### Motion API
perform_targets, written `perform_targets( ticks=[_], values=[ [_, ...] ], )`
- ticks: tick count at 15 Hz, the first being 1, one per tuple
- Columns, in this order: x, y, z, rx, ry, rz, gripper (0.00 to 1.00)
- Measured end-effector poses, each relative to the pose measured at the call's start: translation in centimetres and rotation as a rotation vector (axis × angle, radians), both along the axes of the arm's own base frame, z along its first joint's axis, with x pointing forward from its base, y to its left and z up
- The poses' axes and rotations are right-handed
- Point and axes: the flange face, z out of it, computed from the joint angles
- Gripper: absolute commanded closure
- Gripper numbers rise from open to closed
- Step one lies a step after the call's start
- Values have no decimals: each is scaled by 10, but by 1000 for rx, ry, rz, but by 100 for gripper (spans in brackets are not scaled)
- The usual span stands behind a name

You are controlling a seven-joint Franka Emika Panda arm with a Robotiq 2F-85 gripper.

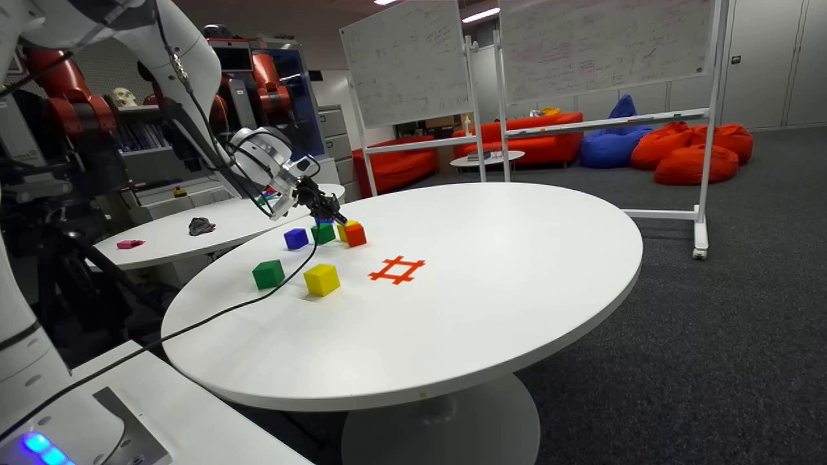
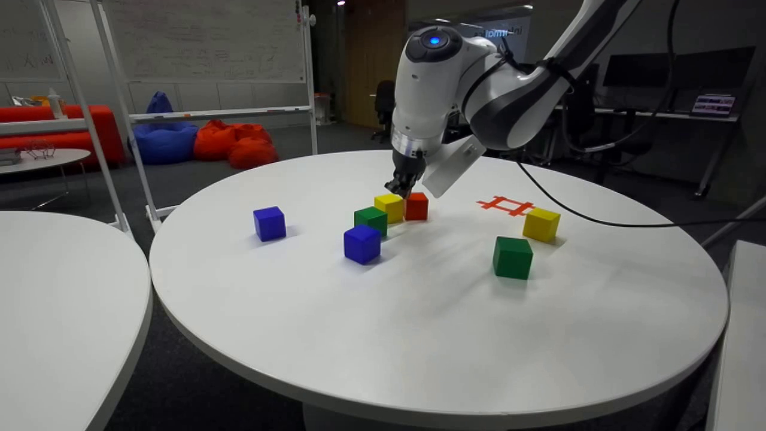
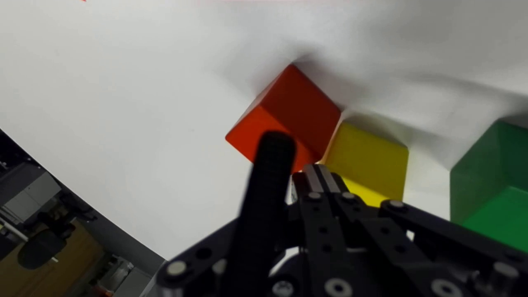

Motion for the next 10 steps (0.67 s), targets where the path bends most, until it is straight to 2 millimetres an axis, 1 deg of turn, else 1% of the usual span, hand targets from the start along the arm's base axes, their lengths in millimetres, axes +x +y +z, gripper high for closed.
perform_targets(
  ticks=[6, 10],
  values=[
    [20, -30, 9, 5, -31, -71, 99],
    [22, -32, 10, 7, -36, -77, 99]
  ],
)
